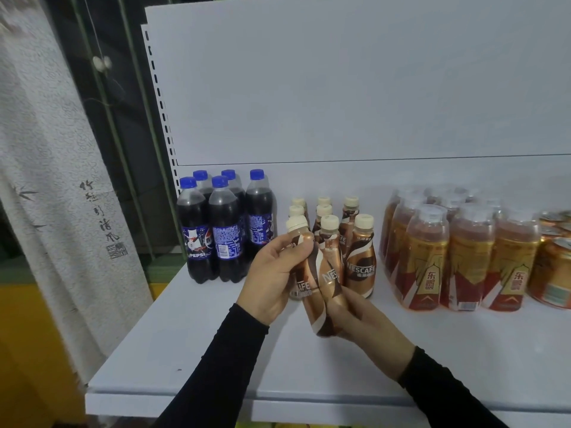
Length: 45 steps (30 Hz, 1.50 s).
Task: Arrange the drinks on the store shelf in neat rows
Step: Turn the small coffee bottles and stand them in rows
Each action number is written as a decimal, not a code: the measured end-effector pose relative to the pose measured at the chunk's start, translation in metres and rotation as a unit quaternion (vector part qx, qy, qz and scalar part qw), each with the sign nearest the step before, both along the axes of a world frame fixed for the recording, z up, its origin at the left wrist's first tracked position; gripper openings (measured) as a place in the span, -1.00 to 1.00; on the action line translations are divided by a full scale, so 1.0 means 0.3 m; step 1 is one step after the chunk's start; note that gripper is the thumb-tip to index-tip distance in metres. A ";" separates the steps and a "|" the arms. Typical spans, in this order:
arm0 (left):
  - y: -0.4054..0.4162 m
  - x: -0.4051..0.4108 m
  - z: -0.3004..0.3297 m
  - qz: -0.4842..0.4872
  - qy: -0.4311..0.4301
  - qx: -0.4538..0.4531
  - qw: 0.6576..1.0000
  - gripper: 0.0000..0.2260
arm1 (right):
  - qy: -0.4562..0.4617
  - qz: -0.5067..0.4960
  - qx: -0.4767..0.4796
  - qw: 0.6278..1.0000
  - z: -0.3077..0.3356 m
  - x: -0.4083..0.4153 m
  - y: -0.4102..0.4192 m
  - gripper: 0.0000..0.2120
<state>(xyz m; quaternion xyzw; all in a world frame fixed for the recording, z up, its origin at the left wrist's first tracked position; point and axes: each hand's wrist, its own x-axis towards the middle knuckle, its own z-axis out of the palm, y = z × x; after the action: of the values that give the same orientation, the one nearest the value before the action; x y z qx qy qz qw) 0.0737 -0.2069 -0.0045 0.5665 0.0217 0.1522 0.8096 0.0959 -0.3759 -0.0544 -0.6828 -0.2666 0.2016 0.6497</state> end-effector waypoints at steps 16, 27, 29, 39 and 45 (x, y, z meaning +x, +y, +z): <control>-0.017 -0.009 0.021 0.009 -0.011 0.015 1.000 -0.68 | 0.023 0.002 0.049 0.999 0.004 -0.001 -0.006 -0.38; -0.009 -0.024 0.029 -0.009 -0.008 0.059 0.998 -0.74 | 0.034 -0.007 0.110 0.993 0.015 -0.003 0.006 -0.64; -0.001 -0.033 0.024 -0.026 -0.008 0.063 0.998 -0.69 | 0.056 0.000 0.118 0.991 0.019 0.003 0.008 -0.65; 0.046 -0.026 0.093 0.039 -0.002 0.001 0.999 -0.63 | -0.175 0.059 0.045 0.982 0.112 0.012 0.018 -0.15; 0.053 -0.018 0.155 0.049 0.044 -0.060 0.996 -0.78 | -0.320 0.003 0.024 0.947 0.161 0.034 0.054 -0.14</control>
<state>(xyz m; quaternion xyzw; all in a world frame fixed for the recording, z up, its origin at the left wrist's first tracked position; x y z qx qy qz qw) 0.0684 -0.1910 0.0419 0.5211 0.0942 0.1648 0.8321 0.1059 -0.3598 -0.0059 -0.6945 -0.4675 -0.0315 0.5460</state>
